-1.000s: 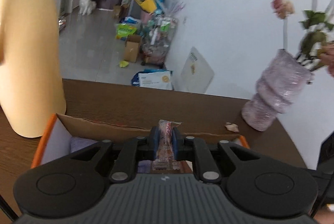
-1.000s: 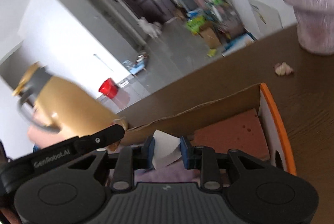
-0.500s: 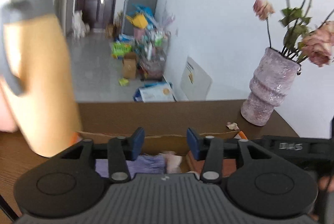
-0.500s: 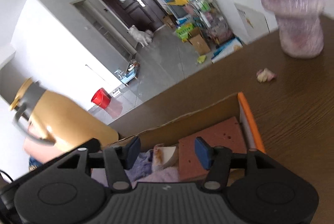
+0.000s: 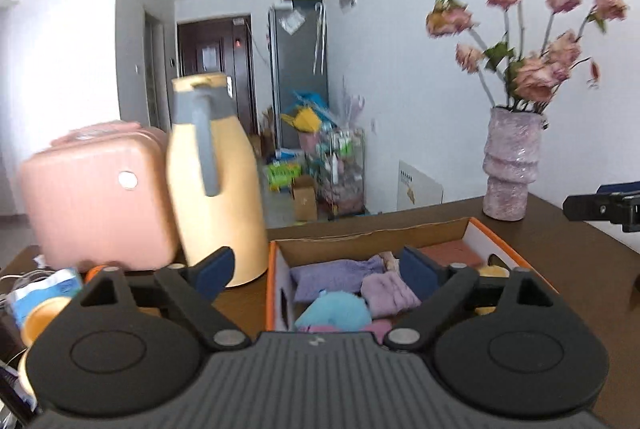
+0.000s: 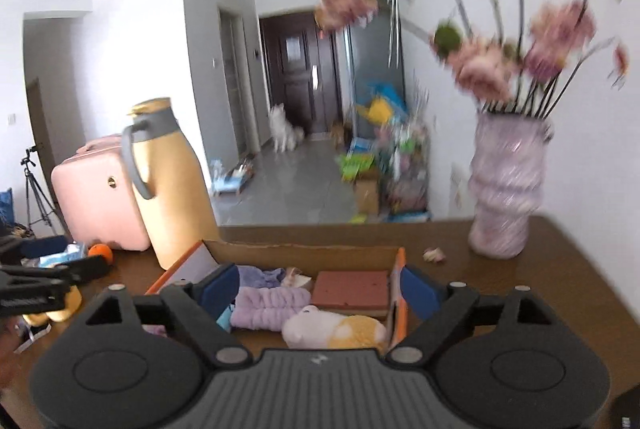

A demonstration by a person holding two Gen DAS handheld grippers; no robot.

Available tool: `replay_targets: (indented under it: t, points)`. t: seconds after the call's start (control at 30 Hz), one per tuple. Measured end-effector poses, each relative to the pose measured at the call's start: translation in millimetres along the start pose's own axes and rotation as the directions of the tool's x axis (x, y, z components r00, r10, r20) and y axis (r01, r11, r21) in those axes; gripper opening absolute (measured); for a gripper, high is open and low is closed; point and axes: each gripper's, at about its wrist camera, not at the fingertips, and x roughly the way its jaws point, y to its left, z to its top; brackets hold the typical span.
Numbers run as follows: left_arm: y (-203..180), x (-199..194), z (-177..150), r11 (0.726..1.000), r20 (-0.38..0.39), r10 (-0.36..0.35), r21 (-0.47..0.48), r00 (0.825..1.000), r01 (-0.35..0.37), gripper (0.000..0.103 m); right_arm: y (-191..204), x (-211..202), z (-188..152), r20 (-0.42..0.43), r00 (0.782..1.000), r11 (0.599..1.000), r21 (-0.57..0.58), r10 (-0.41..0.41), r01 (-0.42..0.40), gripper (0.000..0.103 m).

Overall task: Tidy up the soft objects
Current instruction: 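Withdraw both tools and reach toward the foam roll and mesh puff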

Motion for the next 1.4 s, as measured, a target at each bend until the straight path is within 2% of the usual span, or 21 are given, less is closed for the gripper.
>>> replay_targets:
  t: [0.07, 0.17, 0.23, 0.3, 0.53, 0.7, 0.83, 0.93, 1.07, 1.2, 1.4]
  points:
    - [2.2, -28.1, -11.7, 1.000, 0.035, 0.009, 0.000, 0.999, -0.009, 0.100, 8.1, -28.5, -15.3, 0.076, 0.997, 0.999, -0.017, -0.030, 0.031, 0.087]
    - [2.3, -67.0, -27.5, 1.000, 0.090, 0.025, -0.006, 0.996, -0.025, 0.101, 18.1, -65.6, -40.9, 0.179, 0.982, 0.997, -0.033, -0.065, 0.072, 0.091]
    - [0.1, -89.2, -38.2, 0.999, 0.119, 0.050, 0.014, 0.992, -0.052, 0.102, 24.7, -86.7, -55.9, 0.211, 0.974, 0.995, -0.043, -0.083, 0.094, 0.091]
    - [-3.2, -109.9, -48.9, 0.995, 0.154, 0.086, 0.027, 0.984, -0.092, 0.103, 31.8, -105.9, -70.1, 0.222, 0.971, 0.993, -0.052, -0.088, 0.102, 0.091]
    - [-8.5, -175.2, -98.3, 0.989, 0.212, 0.134, 0.029, 0.968, -0.144, 0.103, 59.6, -165.8, -123.0, 0.260, 0.961, 0.991, -0.068, -0.095, 0.116, 0.097]
    - [1.4, -218.3, -140.0, 0.990, 0.175, 0.128, -0.077, 0.976, -0.116, 0.103, 79.2, -202.5, -170.0, 0.252, 0.963, 0.991, -0.068, -0.096, 0.117, 0.097]
    - [2.2, -245.2, -170.1, 0.991, 0.168, 0.112, -0.096, 0.979, -0.097, 0.103, 88.5, -219.1, -210.0, 0.216, 0.970, 0.992, -0.035, -0.110, 0.120, 0.097]
    - [2.4, -254.9, -189.8, 0.995, 0.167, 0.057, -0.086, 0.984, -0.043, 0.103, 92.3, -222.9, -233.4, 0.167, 0.981, 0.995, -0.017, -0.096, 0.100, 0.097]
    - [-2.5, -251.4, -204.8, 0.995, 0.143, 0.042, -0.093, 0.989, -0.029, 0.103, 100.9, -229.0, -251.9, 0.149, 0.982, 0.991, -0.053, -0.114, 0.123, 0.097]
    - [-6.7, -248.8, -212.2, 0.996, 0.122, 0.023, -0.089, 0.992, -0.012, 0.103, 98.8, -231.4, -252.1, 0.151, 0.979, 0.988, -0.047, -0.137, 0.146, 0.097]
    - [-4.9, -242.5, -209.1, 0.996, 0.111, 0.027, -0.089, 0.993, -0.017, 0.103, 92.5, -218.3, -240.6, 0.141, 0.981, 0.991, -0.022, -0.130, 0.134, 0.097]
